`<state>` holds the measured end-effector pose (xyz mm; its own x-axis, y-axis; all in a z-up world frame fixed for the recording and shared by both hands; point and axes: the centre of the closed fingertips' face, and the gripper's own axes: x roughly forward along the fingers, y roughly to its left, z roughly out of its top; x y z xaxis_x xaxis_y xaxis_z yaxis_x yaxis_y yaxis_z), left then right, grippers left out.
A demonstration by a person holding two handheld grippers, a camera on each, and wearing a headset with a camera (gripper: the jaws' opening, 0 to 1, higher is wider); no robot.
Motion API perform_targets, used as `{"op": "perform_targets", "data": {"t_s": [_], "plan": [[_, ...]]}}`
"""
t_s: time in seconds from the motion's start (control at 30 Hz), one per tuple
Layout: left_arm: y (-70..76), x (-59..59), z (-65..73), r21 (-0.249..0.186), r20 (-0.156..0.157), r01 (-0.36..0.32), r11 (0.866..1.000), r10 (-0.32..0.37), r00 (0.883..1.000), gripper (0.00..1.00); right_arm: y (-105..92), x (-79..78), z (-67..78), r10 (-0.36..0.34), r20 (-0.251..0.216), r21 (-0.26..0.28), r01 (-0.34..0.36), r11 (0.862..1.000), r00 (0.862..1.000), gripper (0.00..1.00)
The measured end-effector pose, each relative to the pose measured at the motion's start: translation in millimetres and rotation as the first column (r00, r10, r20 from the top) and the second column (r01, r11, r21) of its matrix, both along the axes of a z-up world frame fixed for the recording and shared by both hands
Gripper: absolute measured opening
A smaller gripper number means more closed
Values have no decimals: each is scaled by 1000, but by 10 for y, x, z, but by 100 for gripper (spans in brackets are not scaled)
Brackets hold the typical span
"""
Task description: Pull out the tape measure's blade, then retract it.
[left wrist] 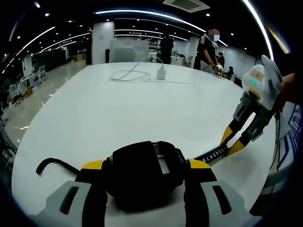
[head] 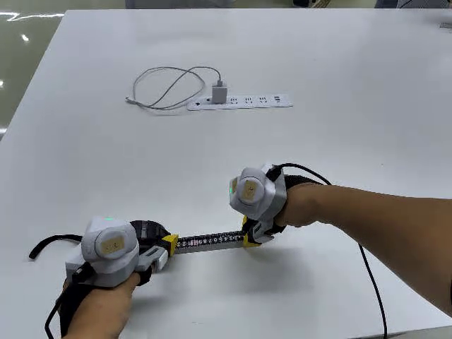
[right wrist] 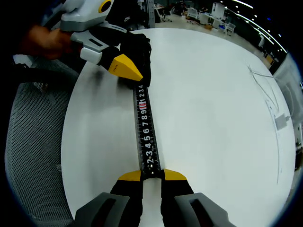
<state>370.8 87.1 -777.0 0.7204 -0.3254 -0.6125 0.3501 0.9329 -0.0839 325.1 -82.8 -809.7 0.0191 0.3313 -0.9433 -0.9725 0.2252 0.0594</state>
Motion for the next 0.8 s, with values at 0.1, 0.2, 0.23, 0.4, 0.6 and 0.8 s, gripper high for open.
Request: {"op": "perform_targets", "data": {"t_s": [0.1,0.2,0.23,0.4,0.6,0.8], "plan": [[2,-2,2,-1,1,-2,1000,2,1000,62,17,3,1,-1,0,5,1,1000,1000,10],[3,1,3,-3,-2,0,1000,0,1000,62,29,2,-1,-7,3,7,7,1000,1000,10],[3,2,5,-4,-4,1,1000,-1,1000,62,34,2,-1,-10,5,8,10,1000,1000,10],[0,3,-3,-1,-6,2,1000,-2,1000,62,60,7,-1,-6,16,2,6,1000,1000,10],[0,11,-2,-4,-10,4,1000,-4,1000,62,80,17,1,-3,17,5,3,1000,1000,10],[-3,3,-2,-6,-8,6,1000,-6,1000,62,105,16,1,4,9,1,-4,1000,1000,10]]}}
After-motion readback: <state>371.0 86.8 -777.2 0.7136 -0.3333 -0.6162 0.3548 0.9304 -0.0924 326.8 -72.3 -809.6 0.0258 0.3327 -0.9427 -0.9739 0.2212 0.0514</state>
